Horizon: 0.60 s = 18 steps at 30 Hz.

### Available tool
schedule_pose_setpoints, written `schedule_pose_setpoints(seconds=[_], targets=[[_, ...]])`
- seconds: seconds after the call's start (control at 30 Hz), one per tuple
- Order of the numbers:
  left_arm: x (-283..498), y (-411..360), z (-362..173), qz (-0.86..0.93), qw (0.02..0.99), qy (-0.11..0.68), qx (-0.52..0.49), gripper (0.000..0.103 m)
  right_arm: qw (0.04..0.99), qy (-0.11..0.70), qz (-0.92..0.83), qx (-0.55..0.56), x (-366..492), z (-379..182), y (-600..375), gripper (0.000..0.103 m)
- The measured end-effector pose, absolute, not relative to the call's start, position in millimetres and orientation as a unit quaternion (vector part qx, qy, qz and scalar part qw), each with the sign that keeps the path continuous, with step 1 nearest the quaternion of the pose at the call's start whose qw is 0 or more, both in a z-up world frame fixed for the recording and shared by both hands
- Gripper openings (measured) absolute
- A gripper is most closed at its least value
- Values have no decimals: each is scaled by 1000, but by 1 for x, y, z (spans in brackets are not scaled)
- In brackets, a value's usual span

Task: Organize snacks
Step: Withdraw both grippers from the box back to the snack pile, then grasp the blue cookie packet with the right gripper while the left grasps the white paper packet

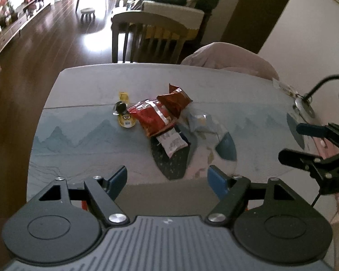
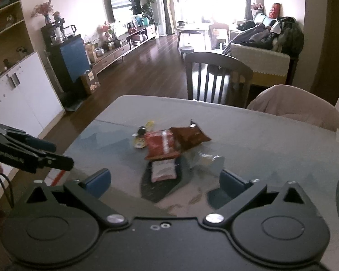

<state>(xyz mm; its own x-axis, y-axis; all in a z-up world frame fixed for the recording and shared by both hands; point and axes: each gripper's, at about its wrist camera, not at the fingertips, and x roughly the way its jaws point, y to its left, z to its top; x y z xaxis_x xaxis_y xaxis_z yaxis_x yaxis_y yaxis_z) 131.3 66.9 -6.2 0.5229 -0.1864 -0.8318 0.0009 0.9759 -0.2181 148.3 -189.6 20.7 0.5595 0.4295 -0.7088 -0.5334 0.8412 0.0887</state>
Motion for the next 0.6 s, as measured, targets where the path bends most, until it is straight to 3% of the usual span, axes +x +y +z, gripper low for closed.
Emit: schedule_pose_setpoints(seconds=[0.6], targets=[[276, 13, -56, 6, 809, 577, -115, 78, 791, 404, 387, -249, 269, -18, -207, 101]])
